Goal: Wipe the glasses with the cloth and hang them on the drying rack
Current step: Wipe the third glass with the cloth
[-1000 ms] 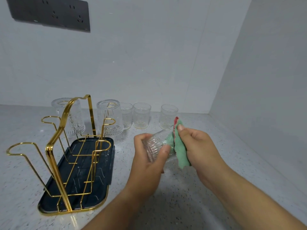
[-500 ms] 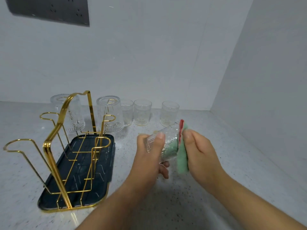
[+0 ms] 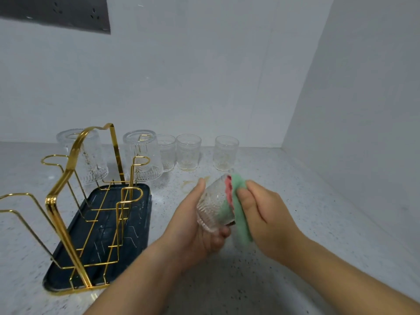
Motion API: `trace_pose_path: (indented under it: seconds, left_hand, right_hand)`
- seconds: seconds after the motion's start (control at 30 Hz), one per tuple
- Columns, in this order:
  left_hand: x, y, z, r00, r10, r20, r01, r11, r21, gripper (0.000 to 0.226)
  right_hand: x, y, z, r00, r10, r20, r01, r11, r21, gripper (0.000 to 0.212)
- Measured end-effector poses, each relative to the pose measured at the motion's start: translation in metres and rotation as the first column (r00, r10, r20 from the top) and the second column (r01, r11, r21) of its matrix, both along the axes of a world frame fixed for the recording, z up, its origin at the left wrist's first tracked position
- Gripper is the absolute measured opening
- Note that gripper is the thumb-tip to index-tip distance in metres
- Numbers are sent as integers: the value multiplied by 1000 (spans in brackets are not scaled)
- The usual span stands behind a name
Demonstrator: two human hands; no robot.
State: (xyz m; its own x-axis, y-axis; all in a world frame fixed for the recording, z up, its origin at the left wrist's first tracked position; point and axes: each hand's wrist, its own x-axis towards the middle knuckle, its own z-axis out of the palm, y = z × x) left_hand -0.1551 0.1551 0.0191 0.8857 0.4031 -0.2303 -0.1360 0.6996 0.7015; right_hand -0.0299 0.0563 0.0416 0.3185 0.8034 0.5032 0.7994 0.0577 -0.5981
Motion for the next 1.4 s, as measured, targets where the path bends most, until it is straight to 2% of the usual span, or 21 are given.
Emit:
trace_pose_path:
  seconds: [0.07,0.13,0.2,0.23,0.3,0.37,0.4,0.5,0.57,0.67,0.73,0.8,0.87,0.97,1.0,1.07,1.13,1.2,1.3,1.37,1.4]
  left_hand:
    - [2,-5,-2,985,170,-30,-154,944,291,62]
    - [1,-11,-7,930,365,30,-308,734,605,40]
    - [0,-13,-9,864,483,141,-408,507,759,29]
    - [0,-13,-8,844,514,155,-433,481,762,30]
    - [1,-8,-2,855,515,61,-430,639,638,50]
    - [1,-1,4,941,328,-87,-297,919,259,59]
    - [-2,2,7,978,173,-115,-168,984,56,57]
    - [-10,7,7,996,-61,-66,47,981,-191,62]
    - [-7,4,8,998,-60,-27,56,991,-118,62]
    - [-2,-9,8,980,200,-23,-186,944,273,49]
    - [0,-12,-2,910,415,15,-337,717,610,41]
    - [-1,-12,-7,858,506,87,-395,542,741,33]
    - [-1,-10,-1,855,517,47,-421,638,645,44]
    - [-3,1,7,966,218,-140,-207,974,90,54]
    - [-7,3,9,988,62,-144,-75,994,-85,57]
    - [-11,6,8,989,-104,-107,80,976,-203,63]
    - [-8,5,7,990,-115,-79,104,987,-125,68]
    - [-2,-2,6,996,10,-86,-2,995,97,63]
    - [4,-10,-5,954,292,-72,-206,808,552,40]
    - [5,-12,-7,937,349,-27,-260,745,614,41]
    - [5,-11,-5,938,346,-24,-278,792,544,48]
  right_hand:
    - [-3,5,12,959,-63,-278,65,998,-1,46]
    - [1,11,22,869,-101,-484,78,995,-68,52]
    - [2,15,26,834,-101,-542,58,994,-97,57]
    - [0,15,26,844,-87,-529,46,995,-90,56]
    - [-8,14,22,902,-50,-429,30,998,-53,53]
    - [-15,11,12,974,-26,-224,22,1000,-22,48]
    - [-14,10,5,997,-10,-74,10,1000,-2,47]
    - [-4,4,-3,965,15,264,-20,1000,16,43]
    - [1,2,0,974,25,226,-33,999,31,45]
    - [-3,8,14,974,-20,-228,24,1000,16,52]
    - [-4,12,24,892,-50,-449,42,999,-29,53]
    - [-5,14,27,861,-30,-507,18,999,-29,53]
    - [-10,12,26,878,25,-477,-26,1000,5,51]
    - [-12,6,9,987,45,-155,-44,999,11,55]
    - [-8,3,3,999,42,21,-42,999,12,53]
    - [0,-2,-3,969,31,244,-32,999,1,46]
    - [6,-4,-5,976,35,214,-40,999,17,47]
    - [3,0,1,996,4,-90,-3,1000,19,52]
    - [1,8,12,887,-78,-455,83,997,-9,49]
    - [2,10,18,873,-59,-484,57,998,-19,49]
    - [0,10,19,886,-22,-463,22,1000,-6,49]
